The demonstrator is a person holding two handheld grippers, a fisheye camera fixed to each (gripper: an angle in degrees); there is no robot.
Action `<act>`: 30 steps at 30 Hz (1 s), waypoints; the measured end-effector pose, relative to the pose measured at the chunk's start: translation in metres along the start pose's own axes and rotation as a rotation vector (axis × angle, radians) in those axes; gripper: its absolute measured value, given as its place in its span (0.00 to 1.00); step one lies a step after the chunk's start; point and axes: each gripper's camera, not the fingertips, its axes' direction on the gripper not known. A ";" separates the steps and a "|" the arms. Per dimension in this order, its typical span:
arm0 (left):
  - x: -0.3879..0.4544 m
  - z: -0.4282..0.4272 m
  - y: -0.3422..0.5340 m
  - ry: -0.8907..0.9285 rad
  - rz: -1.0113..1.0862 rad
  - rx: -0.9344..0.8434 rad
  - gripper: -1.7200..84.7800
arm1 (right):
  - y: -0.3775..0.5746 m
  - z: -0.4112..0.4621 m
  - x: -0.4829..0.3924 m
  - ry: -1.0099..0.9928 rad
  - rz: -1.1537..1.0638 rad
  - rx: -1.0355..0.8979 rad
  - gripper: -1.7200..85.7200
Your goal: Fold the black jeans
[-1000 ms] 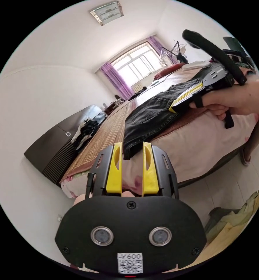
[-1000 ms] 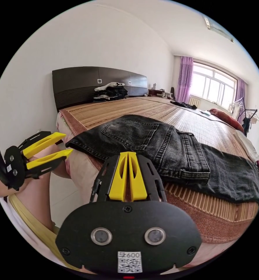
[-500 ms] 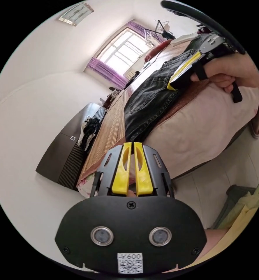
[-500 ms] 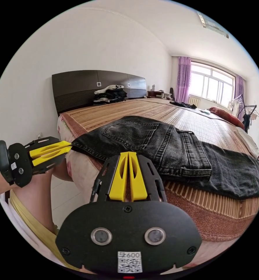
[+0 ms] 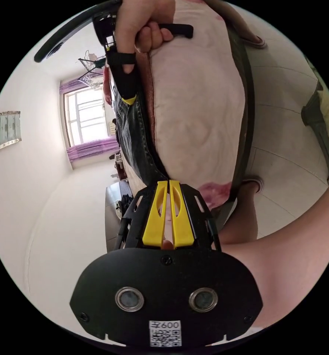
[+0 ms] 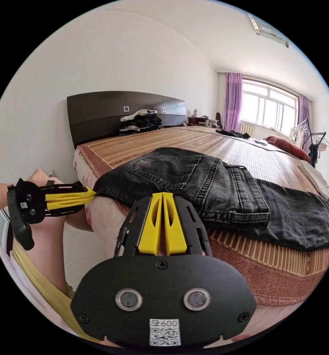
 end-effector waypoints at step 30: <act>-0.507 0.383 0.429 1.719 -1.133 0.250 0.12 | 0.049 -0.024 0.043 -0.007 0.016 0.020 0.01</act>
